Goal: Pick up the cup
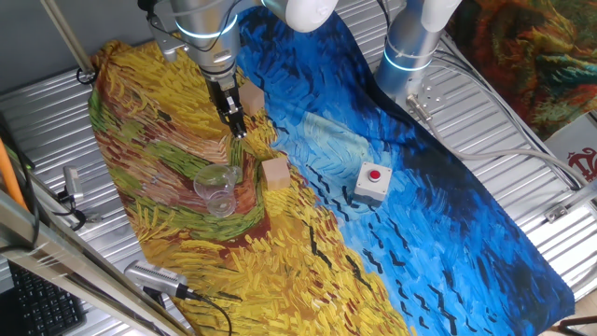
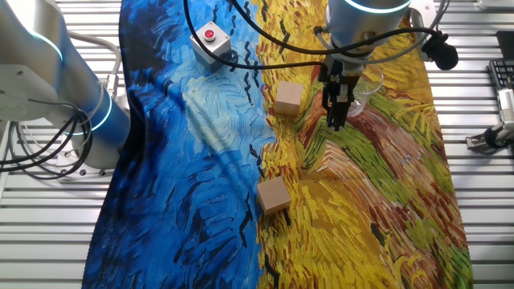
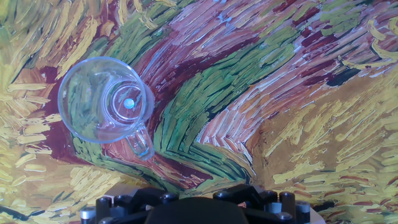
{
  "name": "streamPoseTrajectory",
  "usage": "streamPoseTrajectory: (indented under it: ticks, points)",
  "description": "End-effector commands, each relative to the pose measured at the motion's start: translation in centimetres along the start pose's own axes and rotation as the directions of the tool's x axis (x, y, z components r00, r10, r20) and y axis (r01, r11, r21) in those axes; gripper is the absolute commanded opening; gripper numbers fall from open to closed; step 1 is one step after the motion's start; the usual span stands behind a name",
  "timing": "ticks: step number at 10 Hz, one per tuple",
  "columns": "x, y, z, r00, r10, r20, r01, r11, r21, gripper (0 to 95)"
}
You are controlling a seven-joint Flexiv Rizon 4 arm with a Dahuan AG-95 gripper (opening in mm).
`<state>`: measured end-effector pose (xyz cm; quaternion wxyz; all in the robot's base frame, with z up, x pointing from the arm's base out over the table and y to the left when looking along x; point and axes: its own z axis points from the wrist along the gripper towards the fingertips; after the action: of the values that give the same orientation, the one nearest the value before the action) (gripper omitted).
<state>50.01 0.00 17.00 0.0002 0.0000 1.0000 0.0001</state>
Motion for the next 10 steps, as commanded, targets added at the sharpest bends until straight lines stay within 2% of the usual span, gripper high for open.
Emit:
streamPoseTrajectory:
  ticks: [1,2,3,7,10]
  points:
    - [0.01,0.0,0.0,0.995,-0.09,0.032,0.091,0.996,-0.01,95.0]
    - [0.02,0.0,-0.02,0.996,-0.082,0.03,0.083,0.996,-0.031,0.0]
    - [0.05,0.02,-0.09,0.997,-0.074,0.03,0.076,0.996,-0.046,0.0]
    - [0.09,-0.01,-0.19,0.997,-0.079,0.027,0.079,0.997,-0.02,0.0]
    - [0.09,-0.01,-0.19,0.997,-0.071,0.031,0.072,0.997,-0.017,0.0]
